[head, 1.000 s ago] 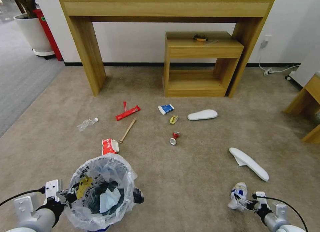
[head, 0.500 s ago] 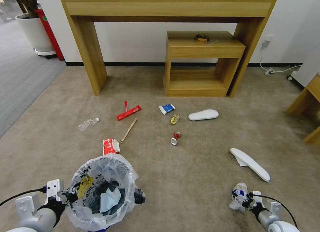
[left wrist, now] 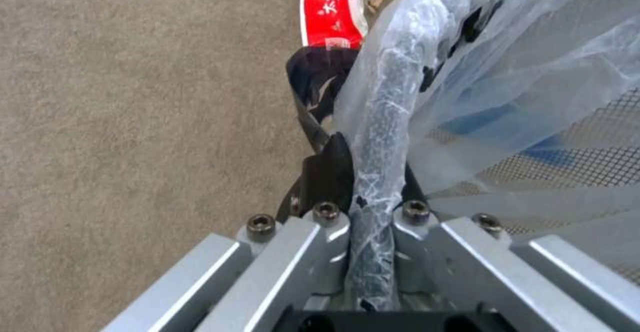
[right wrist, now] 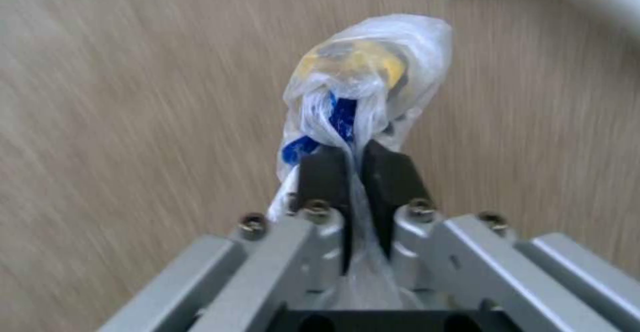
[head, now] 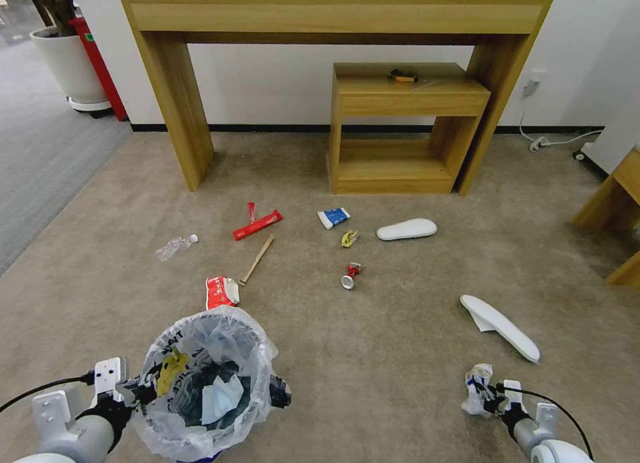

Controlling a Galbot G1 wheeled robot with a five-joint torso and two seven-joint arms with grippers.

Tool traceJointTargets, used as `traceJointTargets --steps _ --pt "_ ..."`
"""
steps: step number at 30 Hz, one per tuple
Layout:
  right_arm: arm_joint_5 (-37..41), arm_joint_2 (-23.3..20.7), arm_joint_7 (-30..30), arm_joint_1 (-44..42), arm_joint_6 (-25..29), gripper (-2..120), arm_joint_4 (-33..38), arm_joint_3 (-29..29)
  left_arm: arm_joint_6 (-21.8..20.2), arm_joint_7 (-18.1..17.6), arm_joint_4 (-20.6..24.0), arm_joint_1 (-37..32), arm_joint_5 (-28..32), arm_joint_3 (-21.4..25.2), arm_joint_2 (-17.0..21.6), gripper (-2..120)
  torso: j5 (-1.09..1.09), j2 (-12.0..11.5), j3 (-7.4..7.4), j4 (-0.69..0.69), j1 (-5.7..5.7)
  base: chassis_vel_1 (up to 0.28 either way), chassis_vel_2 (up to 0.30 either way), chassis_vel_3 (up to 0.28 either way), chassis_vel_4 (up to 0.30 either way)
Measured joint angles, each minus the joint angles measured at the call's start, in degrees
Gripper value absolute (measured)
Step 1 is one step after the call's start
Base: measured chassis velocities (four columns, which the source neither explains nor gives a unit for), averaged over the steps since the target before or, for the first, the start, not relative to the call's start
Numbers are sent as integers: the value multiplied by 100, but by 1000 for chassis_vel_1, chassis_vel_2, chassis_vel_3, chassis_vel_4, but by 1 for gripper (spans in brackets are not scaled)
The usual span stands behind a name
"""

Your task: Pick up the trash bin and place the garbage on the floor into it.

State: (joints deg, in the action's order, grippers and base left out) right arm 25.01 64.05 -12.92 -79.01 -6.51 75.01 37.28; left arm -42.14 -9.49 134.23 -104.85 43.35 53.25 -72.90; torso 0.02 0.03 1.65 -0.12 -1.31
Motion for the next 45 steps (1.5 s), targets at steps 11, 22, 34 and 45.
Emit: traceJointTargets --steps 11,22,34,45 --pt "152 -715 -113 54 -863 0 2883 -232 0 8 39 50 5 -4 -94 0 -4 0 0 1 0 0 0 0 0" --pt "2023 -1178 111 3172 -2320 0 4136 -3581 0 -52 -22 154 33 32 -101 0 0 -1 1 2 -1 0 0 0 0" --pt "2575 245 529 5387 -2589 0 3554 -7165 0 -155 -20 217 63 26 -114 0 -2 -1 0 2 0 0 0 0 0" --pt "2170 424 1060 5390 -2848 18 3401 -7723 0 -206 3 234 88 28 -176 0 -2 -1 0 1 0 0 0 0 0"
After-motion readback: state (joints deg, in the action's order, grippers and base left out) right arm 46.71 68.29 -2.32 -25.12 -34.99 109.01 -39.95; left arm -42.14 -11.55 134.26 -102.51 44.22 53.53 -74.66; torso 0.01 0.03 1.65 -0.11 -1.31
